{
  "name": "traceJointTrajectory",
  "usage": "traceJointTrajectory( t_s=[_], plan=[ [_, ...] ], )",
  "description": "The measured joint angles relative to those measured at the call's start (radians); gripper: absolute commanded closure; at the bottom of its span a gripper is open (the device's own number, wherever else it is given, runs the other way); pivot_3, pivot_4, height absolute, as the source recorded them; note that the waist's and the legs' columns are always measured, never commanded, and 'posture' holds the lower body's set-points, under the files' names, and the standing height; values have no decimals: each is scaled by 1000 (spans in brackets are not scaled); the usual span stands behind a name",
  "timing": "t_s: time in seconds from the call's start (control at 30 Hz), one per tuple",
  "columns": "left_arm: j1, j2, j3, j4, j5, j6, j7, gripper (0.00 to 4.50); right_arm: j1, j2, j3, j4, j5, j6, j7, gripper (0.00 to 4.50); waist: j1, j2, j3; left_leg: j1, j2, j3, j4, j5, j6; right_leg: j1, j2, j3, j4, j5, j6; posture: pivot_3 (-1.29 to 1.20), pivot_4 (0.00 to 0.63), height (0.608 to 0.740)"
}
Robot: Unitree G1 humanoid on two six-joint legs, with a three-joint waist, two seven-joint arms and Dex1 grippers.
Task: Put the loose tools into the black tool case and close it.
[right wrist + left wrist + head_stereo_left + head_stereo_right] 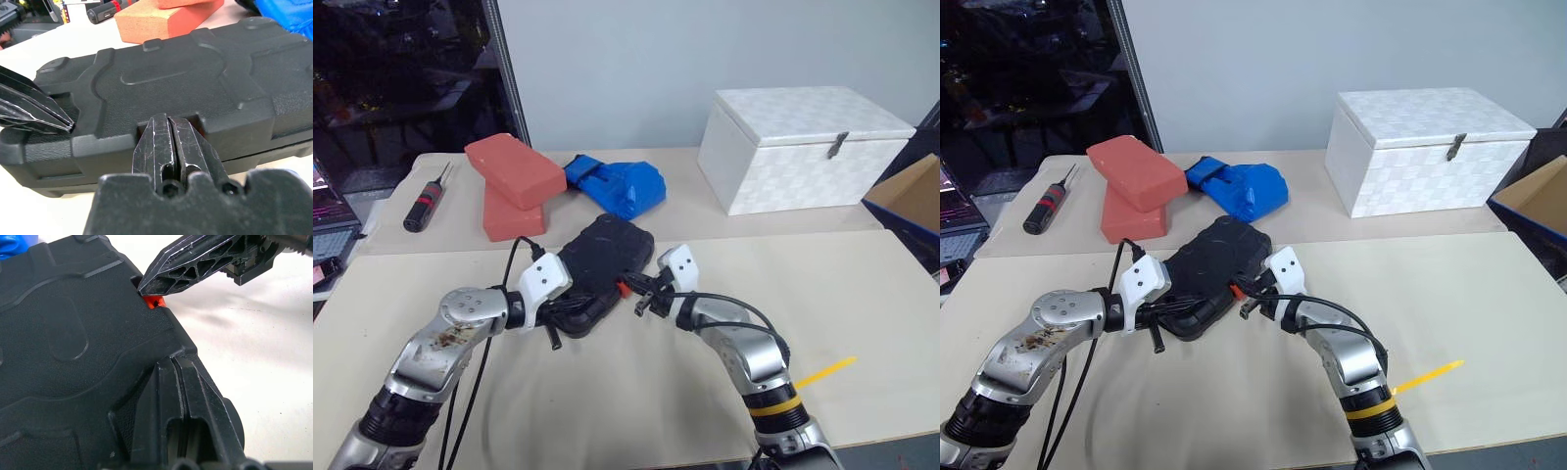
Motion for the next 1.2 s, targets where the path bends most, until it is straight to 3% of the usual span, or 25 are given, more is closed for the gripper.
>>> traceJointTrajectory(
  t_s=[1.2],
  plan=[
    [-3,-21,-15,45,18,0,13,4500,-41,-15,41,59,-45,50,-14,4438,-4,5,-23,3,2,-5,-1,-5,-8,0,0,-1,-12,-1,0,0,150,740]
  ],
)
